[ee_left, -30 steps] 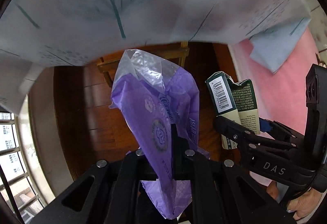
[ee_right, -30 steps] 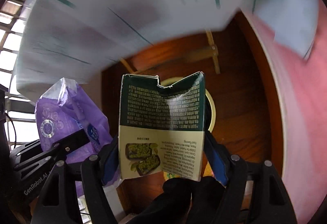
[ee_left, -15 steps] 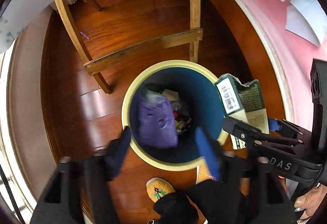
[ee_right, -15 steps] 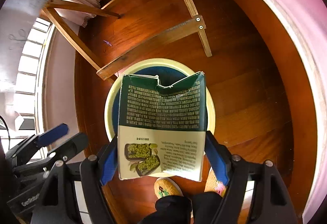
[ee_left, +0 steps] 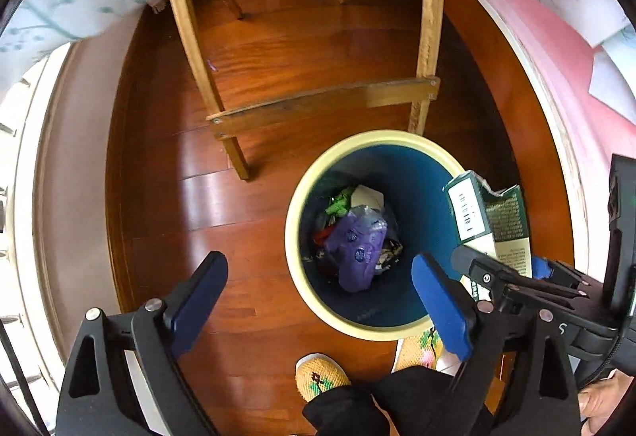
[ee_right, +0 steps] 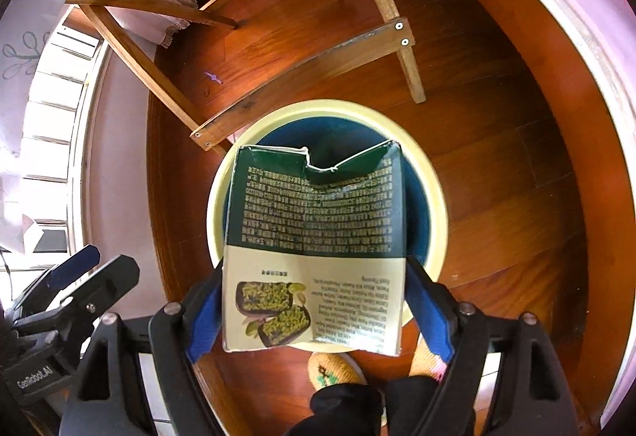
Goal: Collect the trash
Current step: 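Raise both tools back up toward the table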
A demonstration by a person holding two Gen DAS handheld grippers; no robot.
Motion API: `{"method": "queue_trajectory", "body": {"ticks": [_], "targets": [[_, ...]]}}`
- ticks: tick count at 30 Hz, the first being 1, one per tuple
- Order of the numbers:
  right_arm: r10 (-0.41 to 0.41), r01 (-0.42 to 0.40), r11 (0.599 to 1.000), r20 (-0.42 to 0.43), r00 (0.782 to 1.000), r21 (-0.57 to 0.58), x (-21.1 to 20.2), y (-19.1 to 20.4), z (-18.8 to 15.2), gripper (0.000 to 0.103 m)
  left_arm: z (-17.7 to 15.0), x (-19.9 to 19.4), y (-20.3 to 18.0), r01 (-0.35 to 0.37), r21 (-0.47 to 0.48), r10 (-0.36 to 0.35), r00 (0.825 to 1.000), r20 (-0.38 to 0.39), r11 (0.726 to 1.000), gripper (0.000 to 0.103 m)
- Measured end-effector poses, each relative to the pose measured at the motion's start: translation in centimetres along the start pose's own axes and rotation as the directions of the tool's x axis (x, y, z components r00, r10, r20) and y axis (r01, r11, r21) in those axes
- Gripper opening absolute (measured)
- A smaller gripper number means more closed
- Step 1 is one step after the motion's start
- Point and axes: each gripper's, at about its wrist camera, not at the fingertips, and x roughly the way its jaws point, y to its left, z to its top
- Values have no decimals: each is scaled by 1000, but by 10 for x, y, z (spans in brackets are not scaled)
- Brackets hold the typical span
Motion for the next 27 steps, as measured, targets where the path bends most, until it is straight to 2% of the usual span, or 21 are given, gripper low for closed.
{"method": "queue_trajectory", "body": {"ticks": [2, 4, 12, 19, 27], "targets": [[-6, 6, 1000, 11, 1000, -12, -2, 5, 0, 84, 0, -6, 2, -5, -12, 5, 1000, 12, 1000, 94], [-10, 11, 1000, 26, 1000, -28, -7, 11, 1, 90, 0, -14, 4, -10, -21, 10, 1000, 23, 1000, 96], [5, -2, 999, 64, 998, -41, -51, 32, 5, 91, 2, -66, 7, -15, -55, 18, 999, 49, 998, 96], [10, -5, 998, 83, 997, -58, -121, 61, 3, 91, 11, -148, 8, -4, -66, 10, 996, 92, 998, 96], [-1, 12, 995, 109, 994, -94, -218, 102, -5, 91, 24, -263, 15, 18, -65, -7, 986, 167, 998, 96]]}}
